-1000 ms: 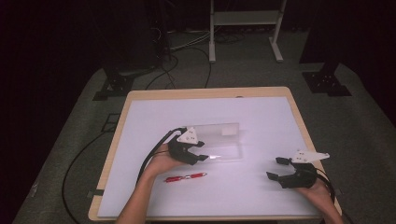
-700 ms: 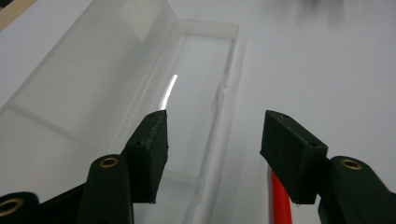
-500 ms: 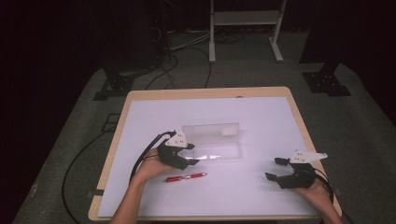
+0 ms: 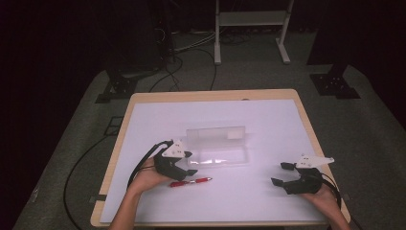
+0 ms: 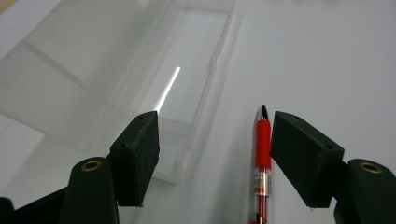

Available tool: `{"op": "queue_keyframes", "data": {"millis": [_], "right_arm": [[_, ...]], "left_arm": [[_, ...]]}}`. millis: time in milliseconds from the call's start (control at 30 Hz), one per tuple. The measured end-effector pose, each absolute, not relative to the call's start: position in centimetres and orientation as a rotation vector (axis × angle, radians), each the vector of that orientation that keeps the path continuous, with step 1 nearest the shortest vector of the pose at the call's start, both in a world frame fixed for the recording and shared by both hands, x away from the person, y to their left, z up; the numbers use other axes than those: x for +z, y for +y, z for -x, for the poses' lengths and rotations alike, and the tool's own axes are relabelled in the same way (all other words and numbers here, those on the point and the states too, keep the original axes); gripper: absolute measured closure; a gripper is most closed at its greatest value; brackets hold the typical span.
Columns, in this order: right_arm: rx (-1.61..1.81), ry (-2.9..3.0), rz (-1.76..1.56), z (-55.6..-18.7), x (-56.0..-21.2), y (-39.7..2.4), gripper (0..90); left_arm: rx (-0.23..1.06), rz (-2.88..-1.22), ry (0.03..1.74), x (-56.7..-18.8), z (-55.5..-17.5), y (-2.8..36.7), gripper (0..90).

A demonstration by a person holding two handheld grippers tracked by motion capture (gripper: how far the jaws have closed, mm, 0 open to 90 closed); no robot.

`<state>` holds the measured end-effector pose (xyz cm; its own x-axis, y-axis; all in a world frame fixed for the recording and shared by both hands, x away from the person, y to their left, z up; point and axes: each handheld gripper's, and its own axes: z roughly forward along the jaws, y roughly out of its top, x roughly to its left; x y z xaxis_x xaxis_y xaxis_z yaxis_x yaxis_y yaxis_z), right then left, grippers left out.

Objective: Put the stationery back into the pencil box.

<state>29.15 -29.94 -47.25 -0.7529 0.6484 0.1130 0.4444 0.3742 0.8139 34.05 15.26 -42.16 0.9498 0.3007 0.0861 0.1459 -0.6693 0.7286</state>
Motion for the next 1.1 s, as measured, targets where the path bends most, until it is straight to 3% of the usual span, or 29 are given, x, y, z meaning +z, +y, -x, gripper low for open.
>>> {"op": "queue_keyframes", "data": {"millis": [567, 1100], "right_arm": [[1.312, 2.425, -0.965, -29.1, -47.4, -29.7, 22.4], [1.319, 2.422, -0.964, -29.1, -47.3, -29.8, 22.4]], "left_arm": [[0.230, -2.348, 0.318, -43.6, -32.6, 16.0, 33.9], [0.182, -2.381, 0.300, -45.1, -32.3, 15.8, 47.4]]}}
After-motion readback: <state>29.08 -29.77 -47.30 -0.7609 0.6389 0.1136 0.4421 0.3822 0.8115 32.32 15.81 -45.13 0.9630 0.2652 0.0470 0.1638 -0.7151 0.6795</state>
